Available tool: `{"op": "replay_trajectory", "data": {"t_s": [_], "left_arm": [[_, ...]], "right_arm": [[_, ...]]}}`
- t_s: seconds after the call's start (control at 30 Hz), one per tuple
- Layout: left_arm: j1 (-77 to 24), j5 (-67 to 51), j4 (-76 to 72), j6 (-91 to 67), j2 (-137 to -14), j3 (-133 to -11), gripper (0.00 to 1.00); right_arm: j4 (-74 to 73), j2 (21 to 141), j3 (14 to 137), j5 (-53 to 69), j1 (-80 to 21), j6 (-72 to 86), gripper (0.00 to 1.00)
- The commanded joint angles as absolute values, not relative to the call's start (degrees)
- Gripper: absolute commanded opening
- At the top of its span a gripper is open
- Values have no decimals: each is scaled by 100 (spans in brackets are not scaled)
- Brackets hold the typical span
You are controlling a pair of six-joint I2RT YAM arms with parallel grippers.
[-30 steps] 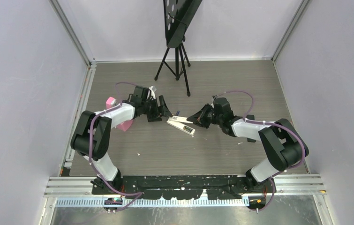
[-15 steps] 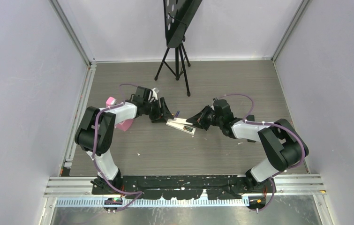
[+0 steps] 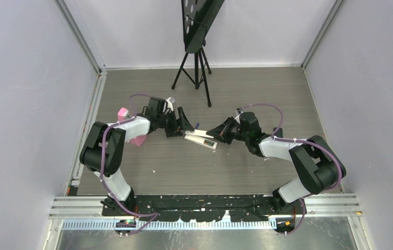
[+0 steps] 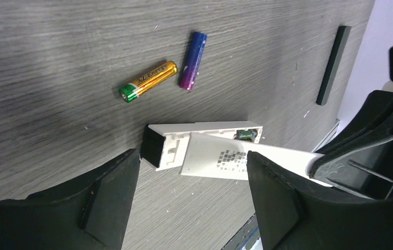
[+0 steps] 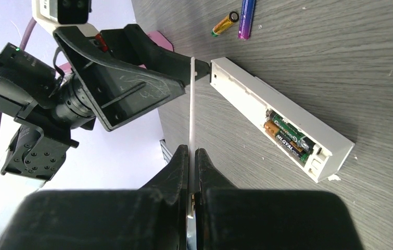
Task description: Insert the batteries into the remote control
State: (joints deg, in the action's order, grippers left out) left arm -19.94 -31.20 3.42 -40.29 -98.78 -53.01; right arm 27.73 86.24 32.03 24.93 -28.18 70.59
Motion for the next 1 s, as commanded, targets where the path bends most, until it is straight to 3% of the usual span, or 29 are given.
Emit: {"op": "replay_trajectory", "data": {"t_s": [0.0, 0.4, 0.97], "left_arm": [[-1942, -3269, 28, -4125, -9646, -5266, 77], [-1925, -3278, 48, -4153, -9768, -5256, 69], [-1881, -3006, 671, -3734, -9822, -5454, 59]], "right_arm": [[2740, 8580, 3243, 2609, -2855, 6931, 0], [2495, 9056, 3268, 2368, -2851, 6812, 0], [99, 8937, 3683, 1891, -2855, 5764, 0]]}}
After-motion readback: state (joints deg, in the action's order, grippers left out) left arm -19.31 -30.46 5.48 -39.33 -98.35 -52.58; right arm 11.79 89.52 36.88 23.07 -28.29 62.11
